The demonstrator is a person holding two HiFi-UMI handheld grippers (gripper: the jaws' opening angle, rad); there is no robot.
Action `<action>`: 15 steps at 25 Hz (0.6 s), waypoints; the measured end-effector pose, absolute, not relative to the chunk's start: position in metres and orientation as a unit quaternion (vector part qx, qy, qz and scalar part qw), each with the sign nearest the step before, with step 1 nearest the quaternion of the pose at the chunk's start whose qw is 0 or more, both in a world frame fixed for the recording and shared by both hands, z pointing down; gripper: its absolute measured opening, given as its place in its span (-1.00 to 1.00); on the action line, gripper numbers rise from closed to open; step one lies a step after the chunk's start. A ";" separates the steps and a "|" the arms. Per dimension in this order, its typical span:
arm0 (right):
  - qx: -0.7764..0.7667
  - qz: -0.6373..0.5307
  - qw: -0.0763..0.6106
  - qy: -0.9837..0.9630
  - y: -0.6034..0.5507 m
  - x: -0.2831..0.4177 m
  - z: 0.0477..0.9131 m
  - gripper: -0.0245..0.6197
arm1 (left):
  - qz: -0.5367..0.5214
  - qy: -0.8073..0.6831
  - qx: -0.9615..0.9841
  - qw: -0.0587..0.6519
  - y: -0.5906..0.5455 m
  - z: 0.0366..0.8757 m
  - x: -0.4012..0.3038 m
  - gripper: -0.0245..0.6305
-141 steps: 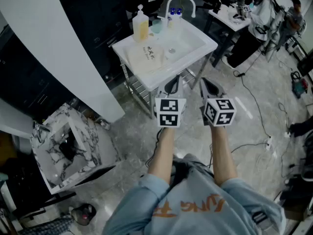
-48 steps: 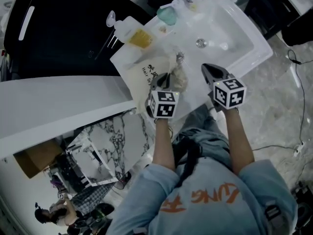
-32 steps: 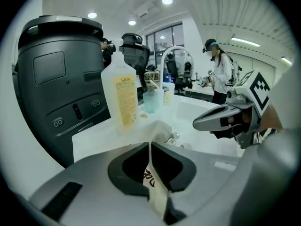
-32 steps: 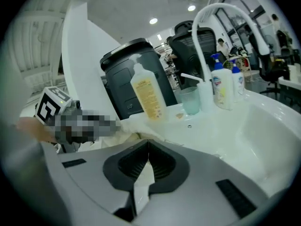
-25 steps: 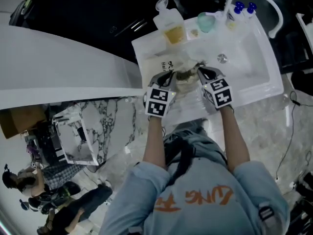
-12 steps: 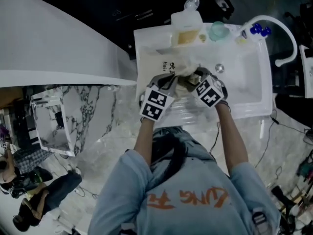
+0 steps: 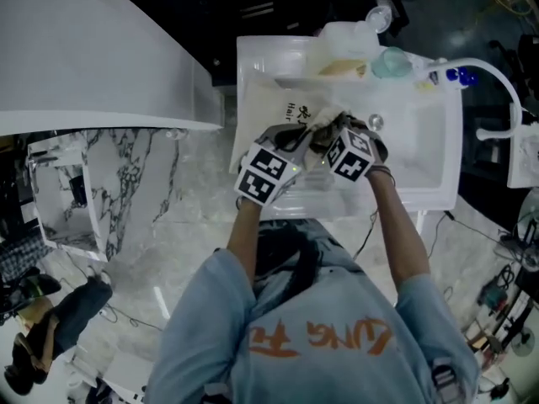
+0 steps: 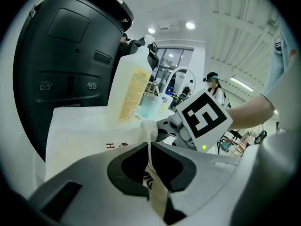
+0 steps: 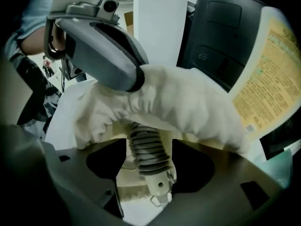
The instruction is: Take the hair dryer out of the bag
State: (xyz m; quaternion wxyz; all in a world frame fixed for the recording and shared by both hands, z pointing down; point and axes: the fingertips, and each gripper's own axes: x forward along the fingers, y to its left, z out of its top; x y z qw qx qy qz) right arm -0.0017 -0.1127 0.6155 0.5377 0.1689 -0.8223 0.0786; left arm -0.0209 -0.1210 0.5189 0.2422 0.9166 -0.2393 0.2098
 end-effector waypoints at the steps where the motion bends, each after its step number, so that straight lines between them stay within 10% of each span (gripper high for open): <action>1: 0.158 0.075 0.549 -0.818 -0.112 -0.002 0.620 0.02 | 0.205 -0.233 0.919 0.244 -0.121 0.518 -0.020 -0.88; 15: 0.048 0.051 0.620 -0.782 -0.107 -0.008 0.644 -0.07 | 0.213 -0.286 0.892 0.278 -0.116 0.529 -0.129 -0.50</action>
